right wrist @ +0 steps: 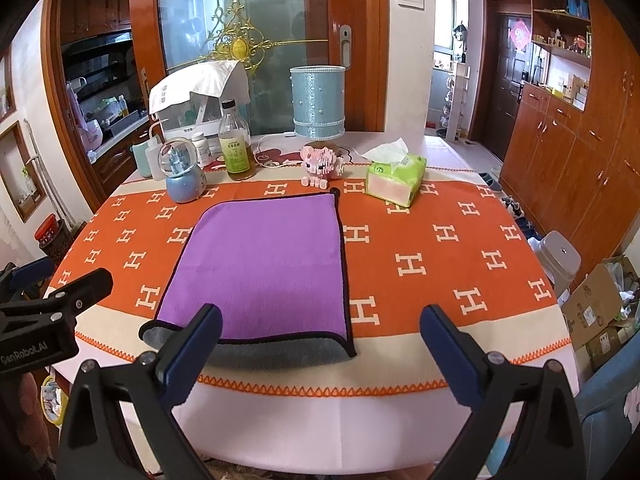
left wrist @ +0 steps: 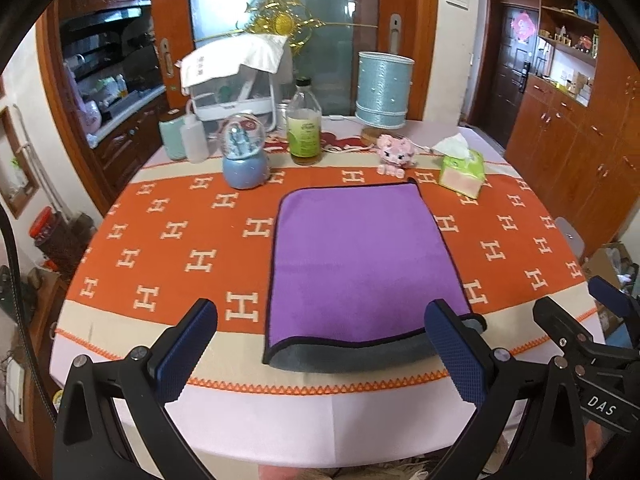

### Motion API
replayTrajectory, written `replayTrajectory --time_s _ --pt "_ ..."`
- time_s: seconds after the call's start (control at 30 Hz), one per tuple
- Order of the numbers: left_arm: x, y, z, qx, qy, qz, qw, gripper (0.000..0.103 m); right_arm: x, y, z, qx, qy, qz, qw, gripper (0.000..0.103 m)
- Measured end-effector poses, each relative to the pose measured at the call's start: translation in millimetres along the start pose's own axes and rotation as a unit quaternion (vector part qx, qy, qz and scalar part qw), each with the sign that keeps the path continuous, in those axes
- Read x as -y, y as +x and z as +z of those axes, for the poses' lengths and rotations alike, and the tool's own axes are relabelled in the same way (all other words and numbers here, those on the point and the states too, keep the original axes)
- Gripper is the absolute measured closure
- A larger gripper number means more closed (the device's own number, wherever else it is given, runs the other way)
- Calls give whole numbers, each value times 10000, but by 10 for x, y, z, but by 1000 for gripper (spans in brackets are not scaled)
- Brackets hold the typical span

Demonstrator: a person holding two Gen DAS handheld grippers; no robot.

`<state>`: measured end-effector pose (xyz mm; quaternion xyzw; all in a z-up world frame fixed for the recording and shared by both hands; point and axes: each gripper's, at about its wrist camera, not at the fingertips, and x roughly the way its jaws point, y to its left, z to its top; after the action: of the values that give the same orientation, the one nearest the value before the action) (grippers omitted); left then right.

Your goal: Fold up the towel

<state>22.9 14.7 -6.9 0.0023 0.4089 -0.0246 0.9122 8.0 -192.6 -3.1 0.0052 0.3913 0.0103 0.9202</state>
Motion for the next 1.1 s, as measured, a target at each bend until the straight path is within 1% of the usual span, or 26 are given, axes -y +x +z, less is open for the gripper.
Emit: replayTrajectory --time_s 0.1,0.17,0.23,0.27,0.33,0.4,0.47,0.53,0.7,0.73,0.8,0.9,1.03,1.1 --pt "-30 88 8 -35 11 -221 9997 2 23 55 1 15 -56 58 10000 8" --pt "-72 166 -8 -32 66 -254 9997 5 54 117 -13 20 -105 33 9999 10" --pt "-124 271 -27 -98 104 -255 9996 5 93 186 -31 2 -151 12 9999 12" --pt "-145 311 -42 -129 88 -265 9995 5 121 235 -41 -25 -171 9 9999 14" --pt "-252 431 -72 -210 46 -444 9988 5 172 330 -70 -99 -208 38 9997 17" --pt "-321 499 -99 -177 86 -546 9983 5 226 449 -105 -205 -262 80 9994 20" --pt "-388 568 -148 -26 264 -613 9978 5 273 563 -154 -312 -325 166 9988 24" --pt "-414 631 -194 24 473 -658 9967 5 320 690 -217 -454 -406 313 9977 27" --pt "-436 875 -282 -191 929 -872 9917 5 355 969 -341 -754 -684 778 9918 34" --pt "-432 940 -301 -268 1040 -981 9894 6 359 1026 -362 -822 -749 854 9901 37" --pt "-419 1051 -331 -395 1246 -1135 9849 12 357 1113 -388 -908 -854 994 9872 40" --pt "-403 1198 -371 -584 1467 -1295 9789 18 363 1242 -412 -1072 -965 1181 9825 47" --pt "-375 1325 -413 -749 1636 -1498 9722 23 379 1365 -396 -1270 -1041 1476 9753 57" --pt "-364 1384 -424 -853 1695 -1583 9690 31 377 1415 -386 -1321 -1122 1532 9729 60"
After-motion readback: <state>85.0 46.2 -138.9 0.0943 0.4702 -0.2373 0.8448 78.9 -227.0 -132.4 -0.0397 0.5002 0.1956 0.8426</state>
